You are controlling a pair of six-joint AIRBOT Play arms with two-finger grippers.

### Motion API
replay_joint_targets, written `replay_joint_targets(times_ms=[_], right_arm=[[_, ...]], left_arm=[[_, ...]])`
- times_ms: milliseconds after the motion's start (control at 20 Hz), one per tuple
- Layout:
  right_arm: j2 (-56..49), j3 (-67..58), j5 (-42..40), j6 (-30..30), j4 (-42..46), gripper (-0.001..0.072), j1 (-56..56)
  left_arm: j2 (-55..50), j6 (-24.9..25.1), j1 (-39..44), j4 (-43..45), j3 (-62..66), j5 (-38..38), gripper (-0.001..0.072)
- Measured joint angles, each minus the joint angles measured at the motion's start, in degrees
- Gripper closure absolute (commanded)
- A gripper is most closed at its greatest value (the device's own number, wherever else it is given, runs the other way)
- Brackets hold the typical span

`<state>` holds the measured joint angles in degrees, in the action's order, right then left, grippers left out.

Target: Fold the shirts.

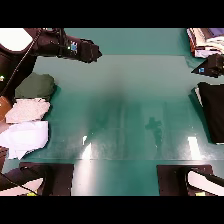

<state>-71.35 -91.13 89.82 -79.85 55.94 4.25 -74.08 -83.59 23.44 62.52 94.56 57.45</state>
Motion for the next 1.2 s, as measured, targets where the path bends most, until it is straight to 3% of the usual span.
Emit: replay_joint_targets(times_ms=[650,700,750,800,1050,1200], right_arm=[[-0.1,0.0,0.3,0.0,0.0,0.0689,-0.1],[-0.1,0.0,0.3,0.0,0.0,0.0689,-0.1],[-0.1,0.0,0.3,0.0,0.0,0.069,-0.1],[-0.1,0.0,0.3,0.0,0.0,0.0689,-0.1],[-0.1,0.0,0.3,0.0,-0.1,0.0689,-0.1],[-0.1,0.0,0.3,0.0,-0.5,0.0689,-0.1]], left_arm=[[0.0,-0.1,0.0,-0.1,0.0,-0.5,0.0672],[0.0,0.4,0.0,0.3,0.0,-0.9,0.0535],[0.0,1.0,0.0,2.1,0.0,-1.0,0.0269],[0.0,0.9,-0.1,5.1,0.0,-0.6,0.013],[-1.7,-7.2,-5.3,32.9,-2.0,5.2,0.0123],[-3.7,-10.6,-12.7,40.0,-6.8,5.5,0.0123]])
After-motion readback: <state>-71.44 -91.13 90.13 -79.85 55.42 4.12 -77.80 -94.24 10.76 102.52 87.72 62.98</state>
